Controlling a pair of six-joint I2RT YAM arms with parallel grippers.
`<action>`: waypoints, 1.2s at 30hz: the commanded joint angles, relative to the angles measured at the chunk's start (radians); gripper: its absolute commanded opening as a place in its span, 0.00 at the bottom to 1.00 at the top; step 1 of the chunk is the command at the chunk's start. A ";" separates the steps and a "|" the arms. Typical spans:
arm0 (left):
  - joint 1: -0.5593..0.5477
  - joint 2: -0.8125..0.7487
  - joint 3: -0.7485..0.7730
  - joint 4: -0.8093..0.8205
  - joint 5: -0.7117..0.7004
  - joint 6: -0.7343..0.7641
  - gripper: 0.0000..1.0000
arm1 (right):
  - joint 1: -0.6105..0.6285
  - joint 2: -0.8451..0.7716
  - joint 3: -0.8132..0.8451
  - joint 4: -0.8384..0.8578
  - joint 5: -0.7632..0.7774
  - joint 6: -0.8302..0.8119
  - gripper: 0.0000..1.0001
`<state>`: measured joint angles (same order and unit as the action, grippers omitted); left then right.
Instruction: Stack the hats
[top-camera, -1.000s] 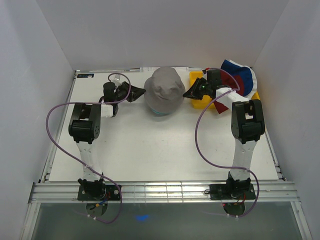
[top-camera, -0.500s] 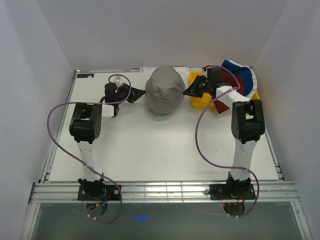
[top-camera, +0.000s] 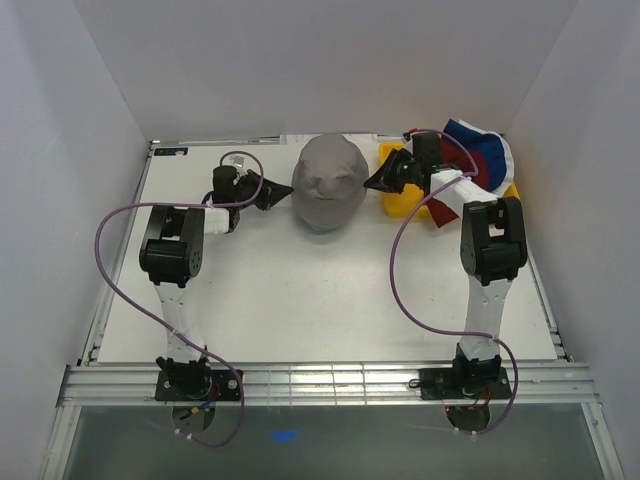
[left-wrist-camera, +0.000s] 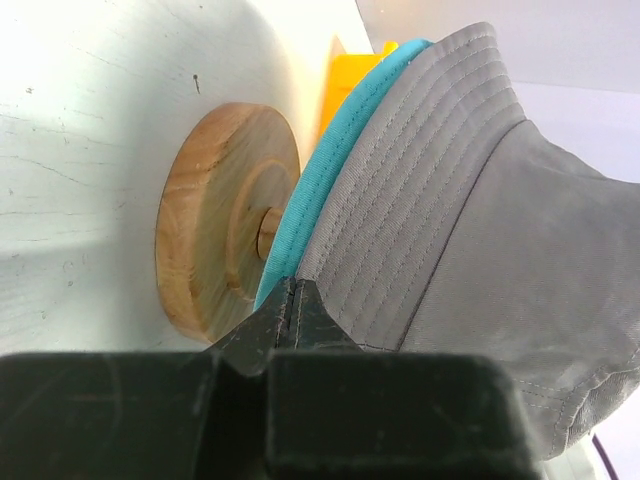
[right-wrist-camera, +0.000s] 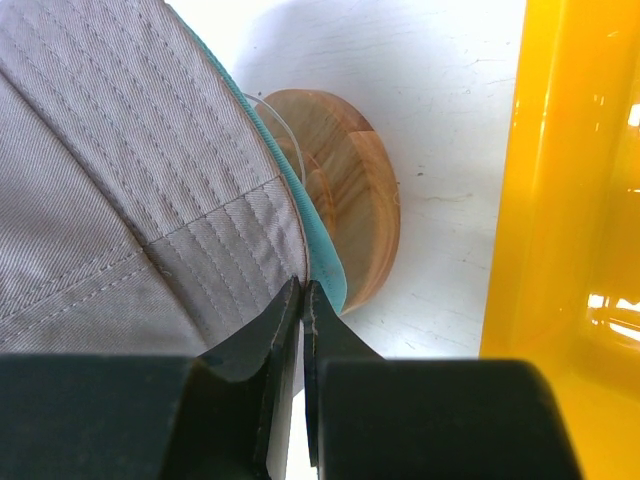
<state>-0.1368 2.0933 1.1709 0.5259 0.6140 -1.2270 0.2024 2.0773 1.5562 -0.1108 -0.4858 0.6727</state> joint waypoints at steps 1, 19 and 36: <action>0.006 -0.029 0.015 -0.095 -0.049 0.040 0.00 | 0.000 0.021 0.012 -0.029 0.019 -0.030 0.08; 0.019 -0.099 0.101 -0.200 -0.030 0.099 0.12 | 0.000 -0.013 0.087 -0.066 0.012 -0.045 0.13; 0.026 -0.182 0.088 -0.248 -0.034 0.170 0.59 | 0.000 -0.049 0.093 -0.098 0.032 -0.058 0.39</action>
<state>-0.1192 2.0052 1.2537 0.2882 0.5858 -1.0893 0.2039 2.0789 1.6096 -0.1879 -0.4706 0.6407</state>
